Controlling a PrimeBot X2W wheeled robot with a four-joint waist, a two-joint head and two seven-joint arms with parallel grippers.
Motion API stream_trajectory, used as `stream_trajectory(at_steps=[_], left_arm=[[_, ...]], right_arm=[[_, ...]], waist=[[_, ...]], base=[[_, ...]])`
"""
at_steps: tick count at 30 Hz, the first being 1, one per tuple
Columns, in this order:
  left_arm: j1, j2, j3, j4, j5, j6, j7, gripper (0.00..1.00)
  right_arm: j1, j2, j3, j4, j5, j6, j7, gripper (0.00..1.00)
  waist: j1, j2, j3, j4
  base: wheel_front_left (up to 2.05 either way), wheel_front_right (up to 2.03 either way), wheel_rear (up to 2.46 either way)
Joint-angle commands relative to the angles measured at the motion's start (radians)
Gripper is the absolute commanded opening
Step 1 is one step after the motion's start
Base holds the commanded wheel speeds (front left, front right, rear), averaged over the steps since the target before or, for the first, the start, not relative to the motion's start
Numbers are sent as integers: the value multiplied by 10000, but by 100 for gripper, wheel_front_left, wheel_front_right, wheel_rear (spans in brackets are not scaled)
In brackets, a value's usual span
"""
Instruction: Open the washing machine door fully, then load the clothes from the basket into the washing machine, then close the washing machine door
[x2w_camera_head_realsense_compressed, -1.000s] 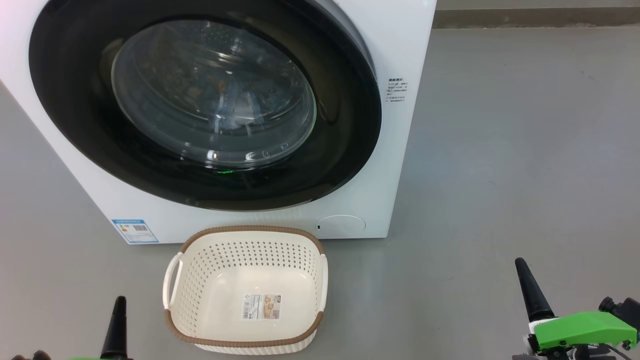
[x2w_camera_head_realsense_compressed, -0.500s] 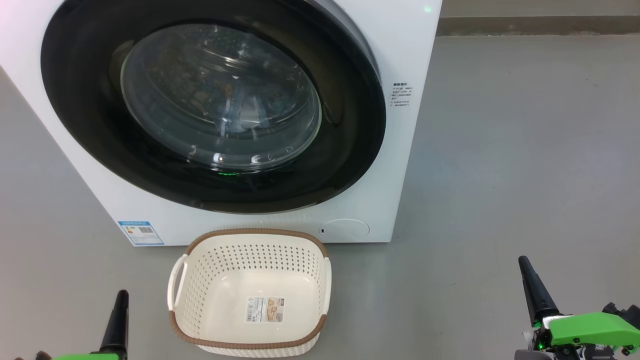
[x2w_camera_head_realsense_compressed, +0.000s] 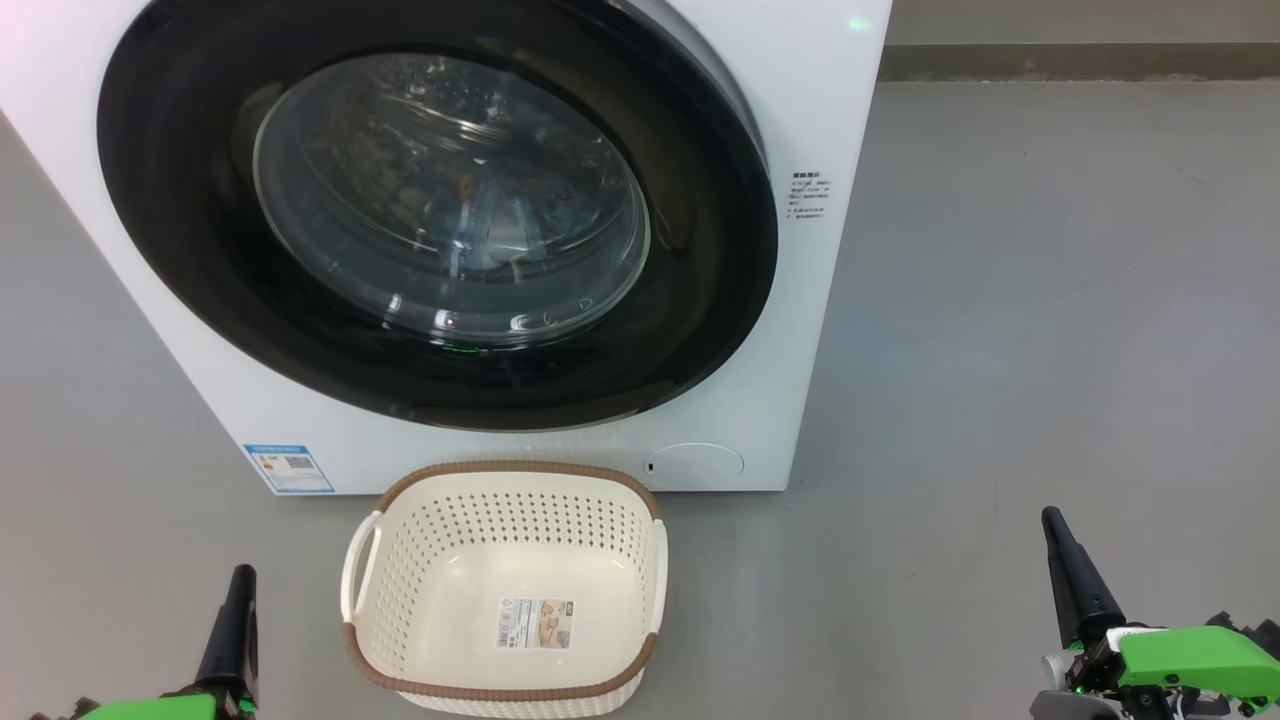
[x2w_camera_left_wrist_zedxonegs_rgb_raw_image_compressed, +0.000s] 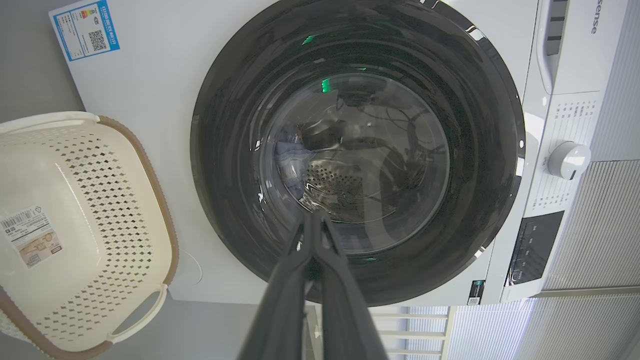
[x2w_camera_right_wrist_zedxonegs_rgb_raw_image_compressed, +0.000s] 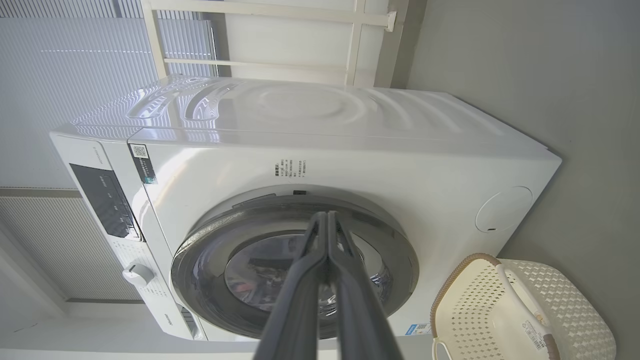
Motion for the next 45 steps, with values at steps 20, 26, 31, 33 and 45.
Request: stream_trajectory(at_steps=[20, 26, 31, 33, 45], left_arm=[[-420, 53, 399, -303, -264, -34, 113, 0], [-420, 50, 403, -304, -261, -34, 116, 0], [-420, 48, 406, -304, -258, -34, 119, 0], [-420, 47, 407, -305, -257, -34, 120, 0], [-420, 42, 414, -306, -252, -34, 125, 0]], right_arm=[[-306, 5, 134, -314, 341, -11, 122, 0], [-306, 11, 126, -314, 334, -11, 128, 0], [-307, 15, 119, -313, 328, -11, 134, 0], [-307, 17, 117, -313, 326, -11, 136, 0], [-309, 28, 102, -312, 313, -11, 148, 0]], waist=[[0, 0, -10, 9], [0, 0, -10, 9], [0, 0, -10, 9], [0, 0, -10, 9], [0, 0, -10, 9]], base=[[0, 0, 0], [0, 0, 0], [0, 0, 0], [0, 0, 0], [0, 0, 0]])
